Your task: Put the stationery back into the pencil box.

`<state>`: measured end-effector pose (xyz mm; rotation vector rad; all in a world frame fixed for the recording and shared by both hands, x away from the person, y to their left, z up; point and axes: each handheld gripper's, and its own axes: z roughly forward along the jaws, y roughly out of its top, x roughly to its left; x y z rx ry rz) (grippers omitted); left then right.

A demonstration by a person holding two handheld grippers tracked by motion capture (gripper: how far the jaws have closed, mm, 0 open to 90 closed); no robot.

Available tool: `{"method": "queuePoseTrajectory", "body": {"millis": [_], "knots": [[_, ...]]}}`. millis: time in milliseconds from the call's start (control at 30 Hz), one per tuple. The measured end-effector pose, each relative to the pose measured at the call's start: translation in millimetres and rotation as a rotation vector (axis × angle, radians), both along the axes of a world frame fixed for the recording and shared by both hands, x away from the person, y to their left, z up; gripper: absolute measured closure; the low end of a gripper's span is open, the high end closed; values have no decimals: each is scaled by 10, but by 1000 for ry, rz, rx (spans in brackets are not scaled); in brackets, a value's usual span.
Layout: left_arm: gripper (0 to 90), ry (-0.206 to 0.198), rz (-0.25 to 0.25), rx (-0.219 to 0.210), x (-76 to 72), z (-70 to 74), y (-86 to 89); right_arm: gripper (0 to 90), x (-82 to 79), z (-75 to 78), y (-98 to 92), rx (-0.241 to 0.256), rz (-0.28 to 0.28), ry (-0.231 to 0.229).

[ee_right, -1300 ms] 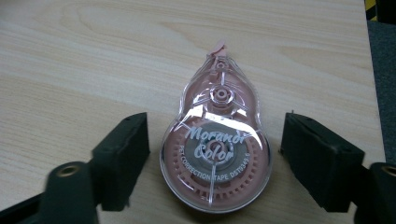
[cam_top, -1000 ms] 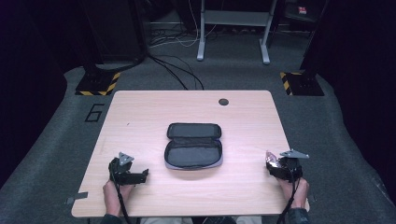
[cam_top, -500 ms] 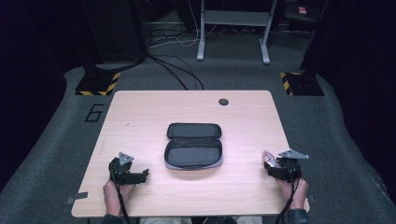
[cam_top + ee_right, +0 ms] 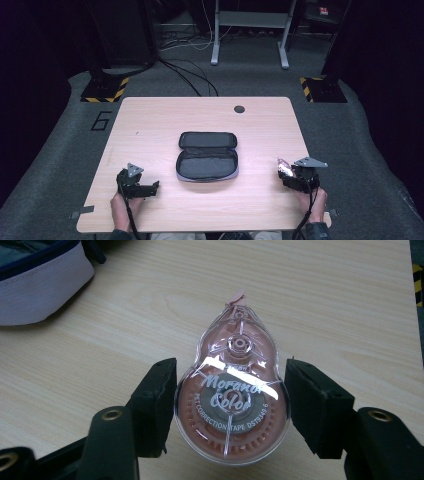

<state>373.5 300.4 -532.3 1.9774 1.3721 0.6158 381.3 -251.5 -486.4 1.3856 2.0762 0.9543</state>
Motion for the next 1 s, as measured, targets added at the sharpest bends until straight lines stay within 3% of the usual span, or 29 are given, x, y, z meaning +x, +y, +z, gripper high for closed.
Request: {"method": "queuePoseTrajectory", "body": {"millis": [300, 467, 1000], "knots": [[4, -3, 6, -3, 6, -3, -13, 391, -10, 108, 97, -7, 36, -17], [4, 2, 7, -10, 7, -4, -13, 391, -7, 192, 184, 15, 57, -29], [11, 0, 8, -11, 7, -3, -13, 391, 44, 426, 523, -9, 148, -61]]}}
